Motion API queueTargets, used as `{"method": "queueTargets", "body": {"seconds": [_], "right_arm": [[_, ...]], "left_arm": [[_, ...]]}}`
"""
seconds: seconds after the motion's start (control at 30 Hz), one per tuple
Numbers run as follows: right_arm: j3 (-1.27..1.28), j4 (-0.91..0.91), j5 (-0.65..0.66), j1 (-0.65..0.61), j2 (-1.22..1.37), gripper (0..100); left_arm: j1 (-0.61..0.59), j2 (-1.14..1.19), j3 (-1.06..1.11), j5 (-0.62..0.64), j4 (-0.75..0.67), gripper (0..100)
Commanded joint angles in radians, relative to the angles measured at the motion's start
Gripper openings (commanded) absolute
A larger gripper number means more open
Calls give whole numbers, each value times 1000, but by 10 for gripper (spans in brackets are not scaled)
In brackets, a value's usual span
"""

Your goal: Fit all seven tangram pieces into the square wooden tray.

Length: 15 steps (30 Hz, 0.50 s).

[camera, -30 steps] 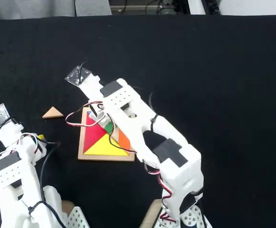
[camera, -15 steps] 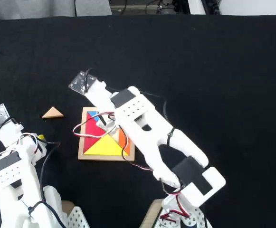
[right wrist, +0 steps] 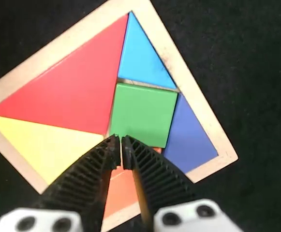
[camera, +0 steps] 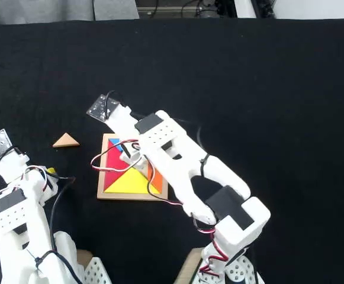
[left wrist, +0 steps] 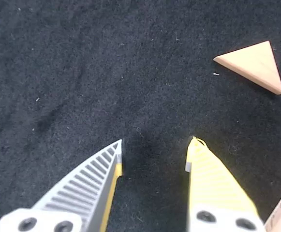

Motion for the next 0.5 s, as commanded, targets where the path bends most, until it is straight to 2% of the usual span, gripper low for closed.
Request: {"method": "queueTargets", "body": {"seconds": [0.0, 0.47], "right_arm": [[-41, -9, 11, 12, 16, 11], [-249, 69, 12, 21, 265, 11]], "left_arm": [[10, -17, -4, -8, -20, 216], [10, -17, -4, -8, -20, 216]]}}
